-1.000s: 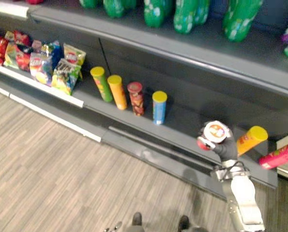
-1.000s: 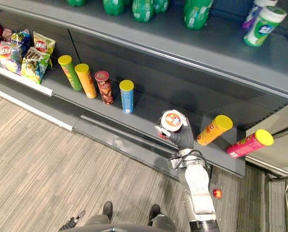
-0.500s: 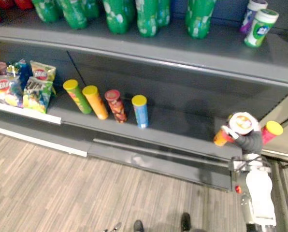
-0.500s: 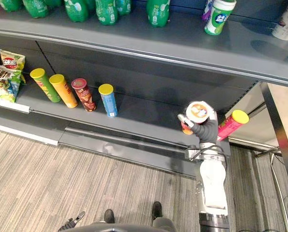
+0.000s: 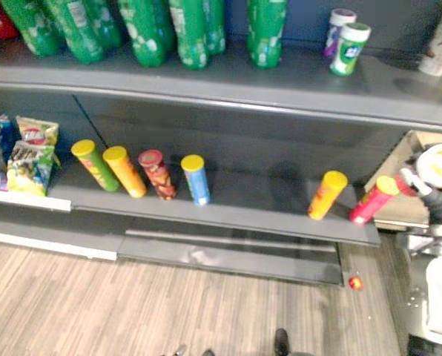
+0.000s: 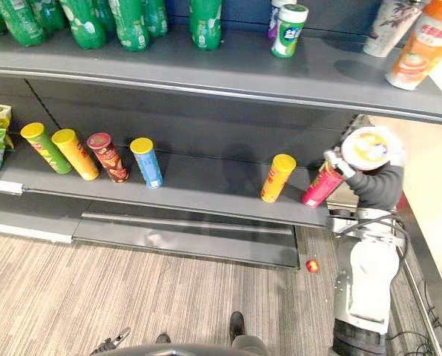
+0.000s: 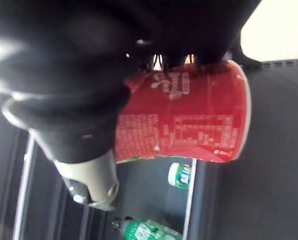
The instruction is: Put the gum and the chips on the shelf.
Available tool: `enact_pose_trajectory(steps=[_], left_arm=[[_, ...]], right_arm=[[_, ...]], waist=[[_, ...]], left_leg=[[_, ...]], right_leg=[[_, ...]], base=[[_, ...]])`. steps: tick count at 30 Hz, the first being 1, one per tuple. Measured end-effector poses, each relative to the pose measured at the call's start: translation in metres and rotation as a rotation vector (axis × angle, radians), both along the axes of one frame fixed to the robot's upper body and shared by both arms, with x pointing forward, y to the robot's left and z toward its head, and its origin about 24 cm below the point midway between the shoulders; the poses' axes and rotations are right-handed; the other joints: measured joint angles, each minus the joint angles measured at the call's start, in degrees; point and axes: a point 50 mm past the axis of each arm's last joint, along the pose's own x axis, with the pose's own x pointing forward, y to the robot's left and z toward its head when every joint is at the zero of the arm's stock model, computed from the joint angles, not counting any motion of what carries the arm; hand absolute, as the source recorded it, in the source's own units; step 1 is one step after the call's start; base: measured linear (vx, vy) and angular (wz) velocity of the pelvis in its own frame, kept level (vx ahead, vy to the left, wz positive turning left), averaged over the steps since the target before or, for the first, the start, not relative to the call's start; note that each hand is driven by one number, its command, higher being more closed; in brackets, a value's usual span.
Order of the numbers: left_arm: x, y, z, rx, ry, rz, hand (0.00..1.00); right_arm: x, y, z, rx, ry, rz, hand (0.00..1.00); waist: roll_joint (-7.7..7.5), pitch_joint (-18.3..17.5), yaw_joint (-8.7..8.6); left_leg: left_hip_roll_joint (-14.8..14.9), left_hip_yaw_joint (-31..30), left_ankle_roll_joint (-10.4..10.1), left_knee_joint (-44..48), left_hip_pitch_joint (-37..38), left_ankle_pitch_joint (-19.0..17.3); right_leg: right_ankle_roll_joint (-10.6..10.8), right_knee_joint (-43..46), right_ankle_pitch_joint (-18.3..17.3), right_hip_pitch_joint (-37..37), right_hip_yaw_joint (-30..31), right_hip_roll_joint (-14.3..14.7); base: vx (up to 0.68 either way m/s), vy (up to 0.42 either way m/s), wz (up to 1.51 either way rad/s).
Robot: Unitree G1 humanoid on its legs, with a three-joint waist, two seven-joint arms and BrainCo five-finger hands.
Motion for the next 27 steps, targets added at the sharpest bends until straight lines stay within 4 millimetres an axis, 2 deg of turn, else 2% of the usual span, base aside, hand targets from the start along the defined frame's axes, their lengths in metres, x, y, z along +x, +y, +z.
enact_pose_trajectory(steps=[3, 6, 12, 18, 20, 23, 24, 25, 27], left_arm=[[-0.002, 0.000, 0.000, -0.002, 0.005, 0.000, 0.00], [-0.005, 0.001, 0.000, -0.002, 0.012, 0.000, 0.00], [-0.005, 0.004, 0.000, 0.005, 0.012, -0.003, 0.00], [-0.005, 0.004, 0.000, 0.003, 0.013, -0.020, 0.00], [-0.005, 0.004, 0.000, 0.004, 0.017, -0.035, 0.00], [-0.006, 0.004, 0.000, 0.004, 0.023, -0.052, 0.00], [-0.006, 0.004, 0.000, 0.005, 0.024, -0.053, 0.00], [-0.008, 0.003, 0.000, 0.003, 0.031, -0.069, 0.00], [-0.008, 0.002, 0.000, 0.001, 0.036, -0.075, 0.00]], right_arm=[[-0.005, -0.003, 0.008, -0.015, -0.036, -0.012, 1.00], [-0.010, -0.003, 0.014, -0.023, -0.067, -0.012, 1.00], [-0.017, -0.015, 0.021, -0.026, -0.099, -0.063, 1.00], [-0.016, -0.019, 0.048, -0.068, -0.207, -0.093, 1.00], [-0.007, -0.018, 0.065, -0.093, -0.258, -0.068, 1.00], [0.010, -0.014, 0.077, -0.108, -0.270, -0.026, 1.00], [0.014, -0.013, 0.078, -0.107, -0.267, -0.011, 1.00], [0.030, -0.007, 0.079, -0.080, -0.246, 0.045, 1.00], [0.040, -0.003, 0.078, -0.058, -0.226, 0.077, 1.00]], waist=[[-0.09, -0.9, -0.13], [-0.35, -1.2, -1.31], [-1.23, -1.9, -1.38], [-1.38, -2.2, -1.41], [-1.35, -2.3, -1.34], [-1.44, -2.7, -1.20], [-1.46, -2.8, -1.16], [-1.53, -3.0, -1.07], [-1.57, -3.0, -1.00]], left_leg=[[0.2, 0.9, 0.0, 0.0, -0.1, 0.0], [0.2, 1.2, 0.0, 0.0, 0.0, 0.0], [0.1, 2.7, -0.3, 0.2, 1.0, -0.3], [0.0, 3.8, -0.2, -0.1, 1.5, -0.3], [0.0, 3.8, -0.2, -0.1, 2.0, -0.3], [0.0, 3.7, -0.2, -0.1, 2.2, -0.3], [0.0, 3.7, -0.2, -0.1, 2.2, -0.3], [0.0, 3.5, -0.1, -0.1, 2.2, -0.2], [0.0, 3.3, -0.1, -0.1, 2.1, -0.2]], right_leg=[[0.0, 0.3, 0.0, -0.8, 0.8, 0.3], [0.0, 0.3, 0.0, -0.8, 0.9, 0.4], [-0.2, 0.3, 0.5, -0.7, 2.6, 0.5], [0.1, 0.2, 0.7, -0.7, 3.5, 0.5], [0.1, 0.3, 0.7, -0.3, 3.5, 0.5], [0.1, 0.3, 0.7, 0.2, 3.3, 0.5], [0.1, 0.3, 0.7, 0.2, 3.2, 0.5], [0.1, 0.3, 0.7, 0.2, 3.1, 0.4], [0.1, 0.3, 0.7, 0.3, 2.9, 0.4]], base=[[-0.02, -0.030, -0.15], [0.01, -0.010, -0.04], [0.01, -0.006, -0.15], [-0.03, -0.012, -0.07], [-0.01, -0.007, -0.02], [-0.01, -0.009, 0.03], [-0.01, -0.014, 0.06], [-0.01, -0.012, 0.04], [-0.01, -0.013, 0.07]])
